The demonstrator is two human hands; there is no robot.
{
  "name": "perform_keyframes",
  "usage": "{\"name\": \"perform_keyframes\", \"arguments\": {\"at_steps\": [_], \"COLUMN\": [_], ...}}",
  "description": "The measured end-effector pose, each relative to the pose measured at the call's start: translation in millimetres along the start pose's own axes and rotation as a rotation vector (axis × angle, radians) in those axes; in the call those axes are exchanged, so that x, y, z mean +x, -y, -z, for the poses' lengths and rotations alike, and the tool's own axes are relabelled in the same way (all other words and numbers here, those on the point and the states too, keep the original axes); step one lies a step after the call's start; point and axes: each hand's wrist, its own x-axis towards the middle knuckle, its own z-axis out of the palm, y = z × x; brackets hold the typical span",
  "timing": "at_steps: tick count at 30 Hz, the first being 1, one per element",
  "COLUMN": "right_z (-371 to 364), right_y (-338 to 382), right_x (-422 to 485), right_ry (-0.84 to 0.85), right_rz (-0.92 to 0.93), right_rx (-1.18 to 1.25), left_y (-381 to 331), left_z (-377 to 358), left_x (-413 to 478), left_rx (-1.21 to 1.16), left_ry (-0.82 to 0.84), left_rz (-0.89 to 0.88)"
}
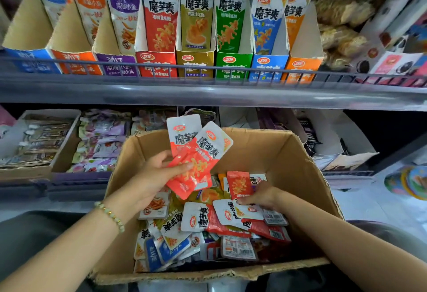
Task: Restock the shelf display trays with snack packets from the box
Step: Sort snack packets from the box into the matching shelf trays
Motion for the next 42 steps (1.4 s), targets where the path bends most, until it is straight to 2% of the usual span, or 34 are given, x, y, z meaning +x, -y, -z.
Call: {"name": "perform_keyframes", "arguments": {"at_steps": [2, 4, 5, 7, 9, 11, 15, 19, 21, 25, 27, 30, 31, 32, 34, 35, 36, 42], "right_z": [1, 8, 15, 30, 44, 56, 63, 40, 26, 6, -3, -15, -19, -23, -29, -31, -32, -14], "right_y": [0, 6, 11, 26, 40, 49, 55, 70, 77, 82, 82, 81, 79, 79, 78, 77, 76, 78], "right_x": [0, -6, -11, -28, -51, -70, -91, -95, -92, -84, -82, -80, -80, -83, -86, -87, -85, -74], "right_ry": [0.043, 0.093, 0.079, -0.059, -0.179, -0.244, -0.143, -0.009, -0.020, -0.332, -0.470, -0.627, -0.588, -0.448, -0.047, 0.062, 0.086, -0.098], "right_rz": [-0.044, 0.000, 0.072, 0.284, 0.489, 0.617, 0.717, 0.728, 0.744, 0.780, 0.796, 0.805, 0.756, 0.691, 0.546, 0.519, 0.523, 0.482], "right_rx": [0.057, 0.090, 0.080, 0.027, 0.136, 0.280, 0.481, 0.595, 0.604, 0.572, 0.581, 0.585, 0.609, 0.679, 0.860, 0.887, 0.888, 1.140], "left_y": [0, 0, -1, -4, -9, -13, -14, -12, -10, -11, -9, -3, -4, -4, -6, -7, -6, -15], "left_z": [1, 1, 2, 4, 5, 6, 1, -15, -24, -37, -39, -40, -39, -37, -35, -34, -33, -17], "left_x": [0, -1, -1, -1, -2, -4, -8, -15, -20, -26, -29, -25, -24, -23, -22, -22, -21, -17], "left_rx": [-0.016, -0.014, -0.017, -0.028, -0.010, 0.009, 0.062, 0.176, 0.219, 0.148, 0.147, 0.130, 0.107, 0.095, 0.123, 0.144, 0.156, 0.023], "left_ry": [-0.005, -0.005, -0.017, -0.046, -0.071, -0.084, -0.033, 0.140, 0.213, 0.302, 0.339, 0.278, 0.246, 0.213, 0.139, 0.099, 0.064, -0.160], "left_rz": [-0.002, -0.021, -0.041, -0.109, -0.185, -0.236, -0.232, -0.156, -0.124, -0.035, -0.072, -0.153, -0.182, -0.205, -0.231, -0.242, -0.252, -0.210]}}
